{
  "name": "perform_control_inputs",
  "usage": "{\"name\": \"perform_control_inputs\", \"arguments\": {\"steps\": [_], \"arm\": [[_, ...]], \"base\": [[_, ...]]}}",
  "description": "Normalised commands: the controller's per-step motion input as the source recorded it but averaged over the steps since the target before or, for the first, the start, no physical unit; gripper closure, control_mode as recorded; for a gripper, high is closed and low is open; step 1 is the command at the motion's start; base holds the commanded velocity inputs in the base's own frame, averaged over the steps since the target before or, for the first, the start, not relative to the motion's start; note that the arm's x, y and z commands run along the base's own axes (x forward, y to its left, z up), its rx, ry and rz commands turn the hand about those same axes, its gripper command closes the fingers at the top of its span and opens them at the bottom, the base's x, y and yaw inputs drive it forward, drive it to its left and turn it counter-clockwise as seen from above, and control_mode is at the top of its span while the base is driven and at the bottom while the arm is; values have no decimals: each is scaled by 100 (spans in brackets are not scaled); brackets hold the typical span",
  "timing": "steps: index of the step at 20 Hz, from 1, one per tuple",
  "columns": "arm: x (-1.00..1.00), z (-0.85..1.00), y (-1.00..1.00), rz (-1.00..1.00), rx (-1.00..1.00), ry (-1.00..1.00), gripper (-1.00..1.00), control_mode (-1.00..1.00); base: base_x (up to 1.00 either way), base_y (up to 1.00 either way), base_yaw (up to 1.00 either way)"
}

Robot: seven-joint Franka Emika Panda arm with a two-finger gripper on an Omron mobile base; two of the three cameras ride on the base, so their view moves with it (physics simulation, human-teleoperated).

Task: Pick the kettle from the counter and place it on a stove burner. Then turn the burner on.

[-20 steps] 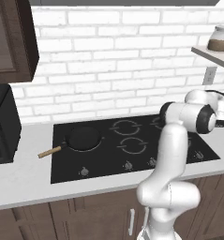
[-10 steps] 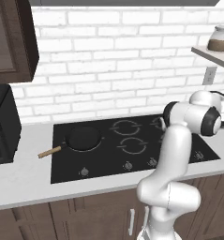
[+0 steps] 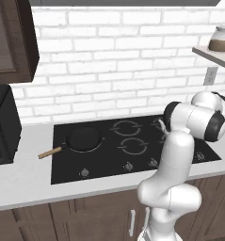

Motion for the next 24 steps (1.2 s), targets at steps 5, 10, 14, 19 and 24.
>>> {"name": "perform_control_inputs", "arguments": {"steps": [5, 10, 14, 19, 24], "arm": [[0, 6, -58, 0, 0, 0, -100, -100], [-14, 16, -41, 0, 0, 0, -100, -100], [-58, 30, -9, 0, 0, -1, -100, -100], [-68, 28, -22, 0, 0, 6, -100, -100], [-43, 39, -2, -5, 0, 36, -100, -100]], "base": [[0, 0, 0], [0, 0, 0], [0, 0, 0], [0, 0, 0], [0, 0, 0]]}}
